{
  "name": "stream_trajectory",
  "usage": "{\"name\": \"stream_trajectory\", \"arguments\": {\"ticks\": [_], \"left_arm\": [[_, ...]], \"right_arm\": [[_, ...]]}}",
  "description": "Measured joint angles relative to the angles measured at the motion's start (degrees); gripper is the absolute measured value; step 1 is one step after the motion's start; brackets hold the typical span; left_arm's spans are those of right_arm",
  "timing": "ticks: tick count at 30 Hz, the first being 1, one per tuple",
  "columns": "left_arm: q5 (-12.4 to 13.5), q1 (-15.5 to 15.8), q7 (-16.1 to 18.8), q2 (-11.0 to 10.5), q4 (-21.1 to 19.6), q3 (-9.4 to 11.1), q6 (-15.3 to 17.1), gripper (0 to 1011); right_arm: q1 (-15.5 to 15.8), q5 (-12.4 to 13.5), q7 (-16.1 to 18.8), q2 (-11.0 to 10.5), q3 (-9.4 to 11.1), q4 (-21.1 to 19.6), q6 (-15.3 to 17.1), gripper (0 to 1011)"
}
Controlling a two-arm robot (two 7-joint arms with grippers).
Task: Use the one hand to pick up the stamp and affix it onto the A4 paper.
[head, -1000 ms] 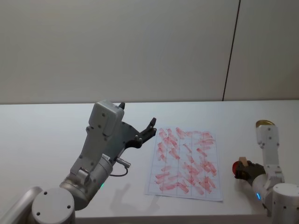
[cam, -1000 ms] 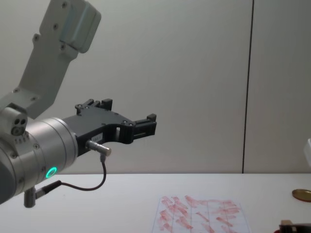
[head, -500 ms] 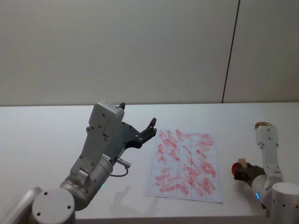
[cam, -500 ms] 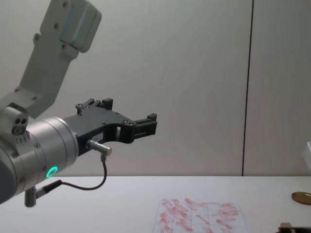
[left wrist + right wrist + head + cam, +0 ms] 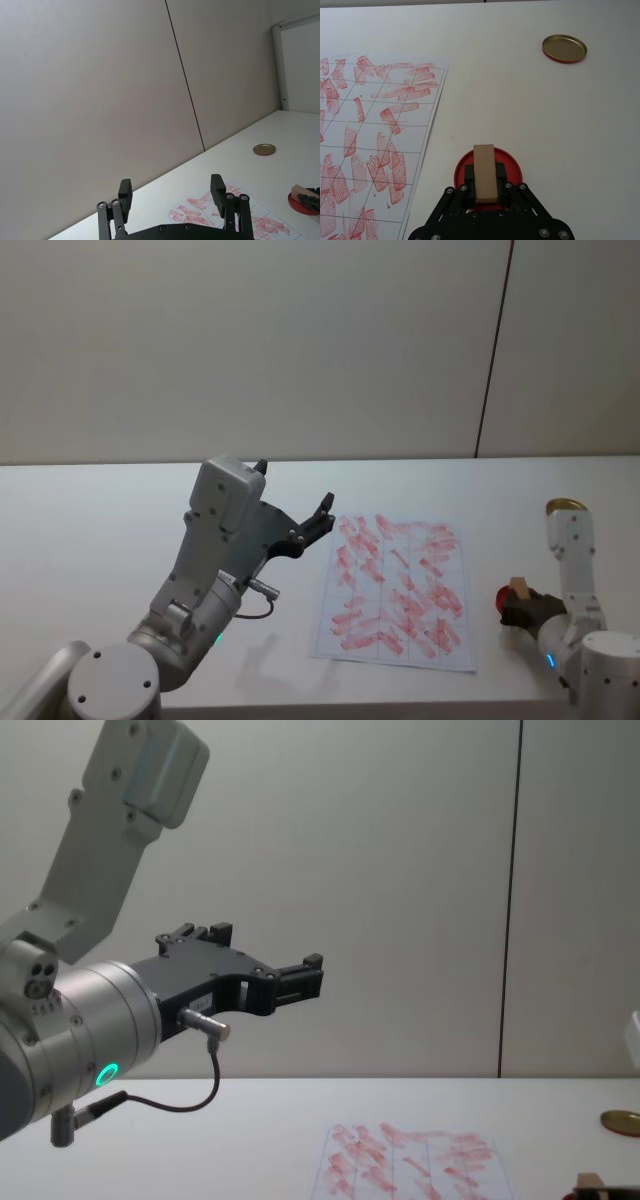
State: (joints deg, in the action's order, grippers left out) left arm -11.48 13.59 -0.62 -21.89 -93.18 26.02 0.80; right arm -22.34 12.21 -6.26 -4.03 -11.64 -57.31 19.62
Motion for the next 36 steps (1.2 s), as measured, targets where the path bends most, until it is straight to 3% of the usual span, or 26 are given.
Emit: {"name": "stream_trajectory", "arguments": {"ticks": [6,23,36], "left_arm": [[0.0,0.0,0.0,0.0,0.0,0.0,0.0,993],[0.0,0.0,0.0,0.0,0.0,0.0,0.0,993],[0.0,0.0,0.0,0.0,0.0,0.0,0.0,993]], "right_arm": [[1.1,-0.9,0.0,-0.2,0.0,-2.7,-0.5,217],[3.2,-3.0,0.9,-0.2,-0.9,-16.8,-0.9,217],[3.3,-3.8,2.4,1.4,-2.7,-18.6,2.3,217]]}}
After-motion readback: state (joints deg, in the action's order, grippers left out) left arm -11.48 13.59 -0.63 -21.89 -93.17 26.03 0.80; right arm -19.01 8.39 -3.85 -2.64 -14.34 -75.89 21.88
